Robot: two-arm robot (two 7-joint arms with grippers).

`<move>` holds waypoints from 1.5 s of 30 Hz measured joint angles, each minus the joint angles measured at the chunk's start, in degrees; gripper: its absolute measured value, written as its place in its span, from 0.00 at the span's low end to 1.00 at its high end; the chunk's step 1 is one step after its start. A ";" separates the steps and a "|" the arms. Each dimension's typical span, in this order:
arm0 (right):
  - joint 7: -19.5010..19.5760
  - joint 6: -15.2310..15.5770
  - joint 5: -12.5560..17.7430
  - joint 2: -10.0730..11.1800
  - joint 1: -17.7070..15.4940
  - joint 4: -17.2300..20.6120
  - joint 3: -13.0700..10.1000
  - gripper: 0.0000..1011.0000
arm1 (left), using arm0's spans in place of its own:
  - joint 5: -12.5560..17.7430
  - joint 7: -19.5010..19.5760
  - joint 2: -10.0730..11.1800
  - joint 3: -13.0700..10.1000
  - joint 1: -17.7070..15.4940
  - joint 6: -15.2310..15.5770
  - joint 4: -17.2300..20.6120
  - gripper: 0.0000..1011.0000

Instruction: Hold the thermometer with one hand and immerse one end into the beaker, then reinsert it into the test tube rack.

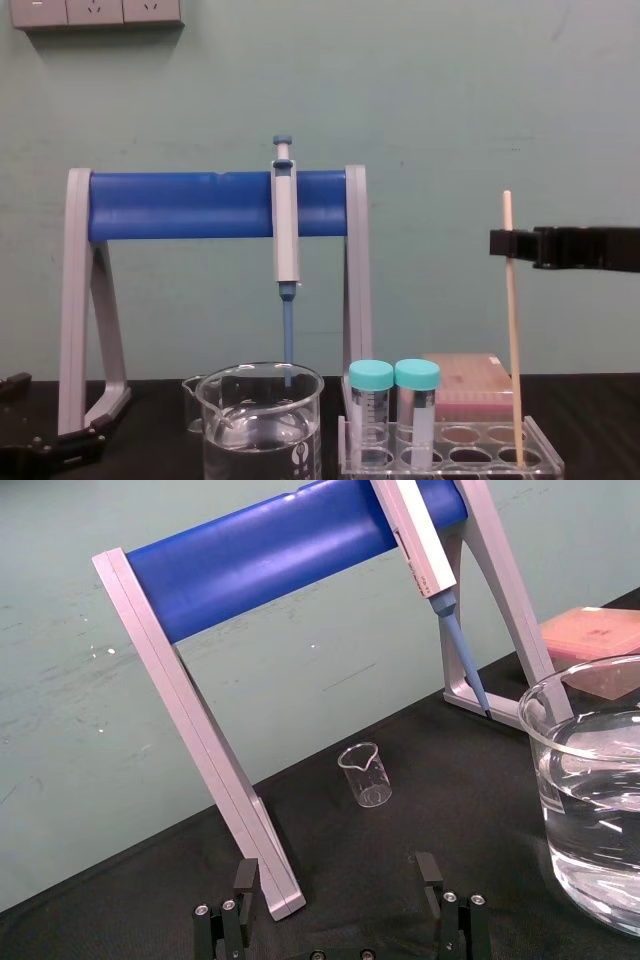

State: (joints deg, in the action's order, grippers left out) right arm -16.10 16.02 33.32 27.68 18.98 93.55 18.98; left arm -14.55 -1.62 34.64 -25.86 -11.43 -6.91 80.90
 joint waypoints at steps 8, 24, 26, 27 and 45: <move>-1.13 -1.98 -1.58 -0.25 -0.13 -1.85 0.72 0.05 | 0.00 0.00 0.00 0.00 0.00 0.00 0.00 0.99; -2.42 -3.40 -3.24 -1.29 -0.37 -4.37 1.25 0.05 | 0.00 0.00 0.00 0.00 0.00 0.00 0.00 0.99; -2.42 -3.40 -3.42 -1.42 -0.40 -4.67 1.18 0.05 | 0.00 0.00 0.00 0.00 0.00 0.00 0.00 0.99; -2.42 -3.39 -3.48 -1.46 -0.40 -4.75 1.16 0.05 | 0.00 0.00 0.00 0.00 0.00 0.00 0.00 0.99; -3.01 -3.55 -4.33 -2.30 -0.72 -6.31 0.87 0.05 | 0.00 0.00 0.00 0.00 0.00 0.00 0.00 0.99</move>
State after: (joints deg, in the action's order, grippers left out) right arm -19.11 12.48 28.99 25.38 18.26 87.24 19.85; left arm -14.55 -1.62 34.65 -25.86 -11.43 -6.91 80.90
